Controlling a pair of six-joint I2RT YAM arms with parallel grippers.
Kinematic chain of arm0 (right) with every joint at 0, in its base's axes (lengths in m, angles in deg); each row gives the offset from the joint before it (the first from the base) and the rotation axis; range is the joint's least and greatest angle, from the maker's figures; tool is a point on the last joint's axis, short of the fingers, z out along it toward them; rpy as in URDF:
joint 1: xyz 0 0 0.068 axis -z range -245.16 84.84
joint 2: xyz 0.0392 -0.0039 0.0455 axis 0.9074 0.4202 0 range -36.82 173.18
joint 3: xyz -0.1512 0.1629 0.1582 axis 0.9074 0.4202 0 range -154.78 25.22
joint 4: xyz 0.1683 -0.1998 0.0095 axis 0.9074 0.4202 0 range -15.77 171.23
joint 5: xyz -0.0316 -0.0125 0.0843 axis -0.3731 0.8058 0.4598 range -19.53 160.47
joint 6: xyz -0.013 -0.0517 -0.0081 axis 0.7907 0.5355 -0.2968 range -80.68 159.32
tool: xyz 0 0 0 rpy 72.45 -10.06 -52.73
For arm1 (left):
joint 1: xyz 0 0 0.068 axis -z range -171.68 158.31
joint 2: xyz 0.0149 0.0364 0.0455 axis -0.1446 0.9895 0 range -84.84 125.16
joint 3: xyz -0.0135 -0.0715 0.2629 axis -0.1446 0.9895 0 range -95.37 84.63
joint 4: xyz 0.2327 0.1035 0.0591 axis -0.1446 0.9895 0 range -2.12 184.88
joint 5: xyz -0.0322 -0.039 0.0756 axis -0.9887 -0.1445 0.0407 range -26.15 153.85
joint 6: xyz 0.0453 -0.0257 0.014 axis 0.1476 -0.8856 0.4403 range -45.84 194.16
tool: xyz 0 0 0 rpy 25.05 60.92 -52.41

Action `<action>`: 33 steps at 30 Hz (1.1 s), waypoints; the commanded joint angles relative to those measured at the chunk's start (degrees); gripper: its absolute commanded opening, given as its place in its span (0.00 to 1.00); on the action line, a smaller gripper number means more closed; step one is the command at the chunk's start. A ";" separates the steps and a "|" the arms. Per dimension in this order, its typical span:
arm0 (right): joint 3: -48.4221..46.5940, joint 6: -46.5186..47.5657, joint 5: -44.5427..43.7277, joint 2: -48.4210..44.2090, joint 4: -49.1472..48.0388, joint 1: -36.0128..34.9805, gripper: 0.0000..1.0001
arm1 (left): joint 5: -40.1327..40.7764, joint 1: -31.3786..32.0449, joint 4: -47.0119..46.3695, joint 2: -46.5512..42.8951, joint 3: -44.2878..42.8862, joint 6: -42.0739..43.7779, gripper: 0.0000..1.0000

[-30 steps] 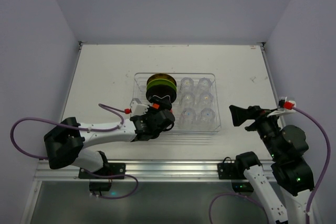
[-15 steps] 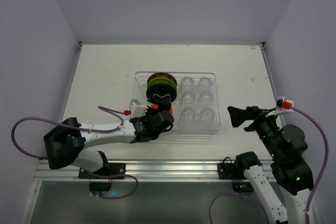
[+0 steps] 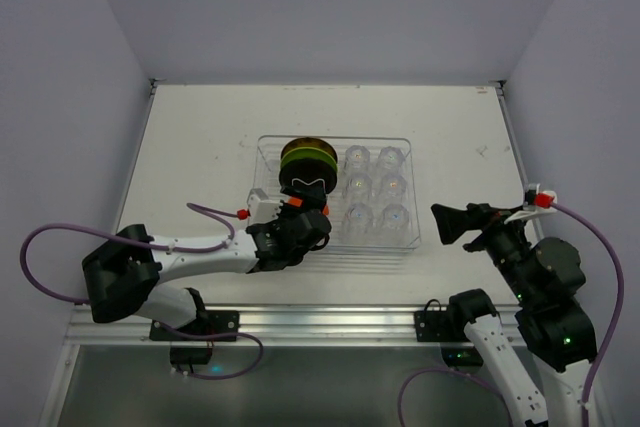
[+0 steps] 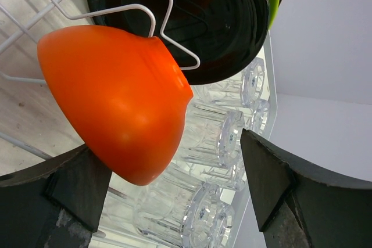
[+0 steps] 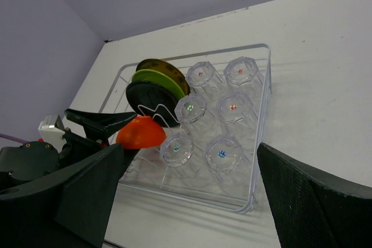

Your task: Unload the mixed dishes from the dish rack

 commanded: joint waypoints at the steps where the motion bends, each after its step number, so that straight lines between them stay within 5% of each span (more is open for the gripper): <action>1: 0.31 0.99 1.32 0.60 -1.38 -0.02 0.99 | 4.46 0.02 -0.70 -1.45 -1.38 -10.91 0.89; 33: 2.16 0.81 3.35 2.44 -3.66 -0.11 0.99 | 9.91 0.19 -2.80 -0.93 -3.40 -9.60 0.82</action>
